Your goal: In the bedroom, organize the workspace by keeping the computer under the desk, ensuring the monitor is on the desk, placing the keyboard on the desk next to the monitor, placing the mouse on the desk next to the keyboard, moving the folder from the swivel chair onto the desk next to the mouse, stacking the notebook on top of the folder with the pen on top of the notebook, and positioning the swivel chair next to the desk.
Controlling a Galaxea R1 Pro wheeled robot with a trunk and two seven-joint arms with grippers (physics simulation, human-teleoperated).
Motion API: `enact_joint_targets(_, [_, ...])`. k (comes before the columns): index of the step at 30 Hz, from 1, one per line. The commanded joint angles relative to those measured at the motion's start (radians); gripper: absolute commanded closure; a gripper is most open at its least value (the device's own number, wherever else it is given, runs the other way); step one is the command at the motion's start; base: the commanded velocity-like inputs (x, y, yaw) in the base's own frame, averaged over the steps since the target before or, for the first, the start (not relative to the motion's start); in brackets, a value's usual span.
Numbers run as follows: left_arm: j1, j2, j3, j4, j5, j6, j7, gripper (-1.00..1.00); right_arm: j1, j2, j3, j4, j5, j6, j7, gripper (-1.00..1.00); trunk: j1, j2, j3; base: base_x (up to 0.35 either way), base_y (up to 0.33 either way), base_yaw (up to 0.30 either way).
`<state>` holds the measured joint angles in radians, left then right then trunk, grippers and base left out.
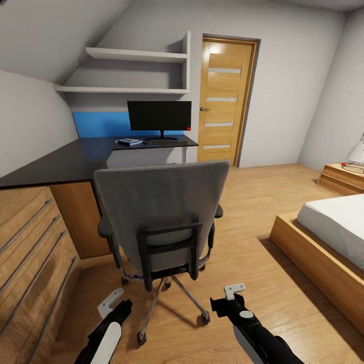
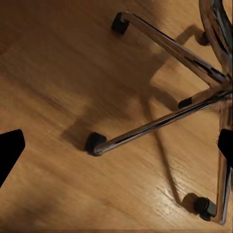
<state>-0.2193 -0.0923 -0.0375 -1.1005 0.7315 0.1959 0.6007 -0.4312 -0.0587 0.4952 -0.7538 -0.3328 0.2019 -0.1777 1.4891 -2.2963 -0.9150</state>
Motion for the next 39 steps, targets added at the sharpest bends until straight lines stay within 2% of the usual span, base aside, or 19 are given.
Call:
enact_joint_targets(1, [0.0,0.0,-0.001,-0.002,0.004,0.003,0.007,-1.0,-0.001,-0.001,0.007,-0.002,-0.009,0.004,-0.01,-1.0,0.0,0.0,-0.001,-0.126,-0.081,0.0])
enact_joint_targets(8, [0.011,-0.001,-0.099,-0.024,-0.008,-0.039,0.037,-1.0,-0.021,0.021,0.003,-0.005,-0.011,0.01,-0.006,-1.0,0.0,0.0,-0.001,-0.057,-0.036,0.0])
enact_joint_targets(12, [0.015,0.0,-0.174,-0.039,-0.013,-0.05,0.045,-1.0,-0.032,0.028,0.003,-0.02,-0.011,0.012,-0.007,-1.0,0.0,0.0,-0.001,-0.016,-0.01,0.0])
enact_joint_targets(13, [0.015,0.0,-0.174,-0.039,-0.013,-0.05,0.045,-1.0,-0.032,0.028,0.003,-0.02,-0.011,0.012,-0.007,-1.0,0.0,0.0,-0.001,-0.011,-0.007,0.0])
enact_joint_targets(15, [0.016,0.0,-0.216,-0.044,-0.016,-0.055,0.048,-1.0,-0.038,0.037,0.003,-0.038,-0.011,0.018,-0.007,-1.0,0.0,0.0,-0.001,-0.008,-0.005,0.0])
enact_joint_targets(20, [0.016,-0.001,-0.288,-0.051,-0.023,-0.066,0.068,-1.0,-0.048,0.064,0.002,-0.1,-0.011,0.076,-0.008,-1.0,0.0,0.0,-0.001,-0.004,-0.002,0.0])
enact_joint_targets(27, [0.016,-0.004,-0.334,-0.054,-0.026,-0.082,0.082,-1.0,-0.052,0.076,0.002,-0.15,-0.011,0.138,-0.008,-1.0,0.0,0.0,-0.001,-0.001,-0.001,0.0])
enact_joint_targets(32, [0.008,-0.004,-0.349,-0.054,-0.029,-0.087,0.085,-1.0,-0.054,0.079,0.002,-0.163,-0.011,0.156,-0.007,-1.0,0.0,0.0,-0.001,0.0,0.0,0.0])
enact_joint_targets(39, [-0.014,-0.003,-0.352,-0.047,-0.071,-0.088,0.086,-1.0,-0.055,0.105,0.003,-0.168,-0.01,0.164,-0.006,-1.0,0.0,0.0,-0.001,0.0,0.0,0.0])
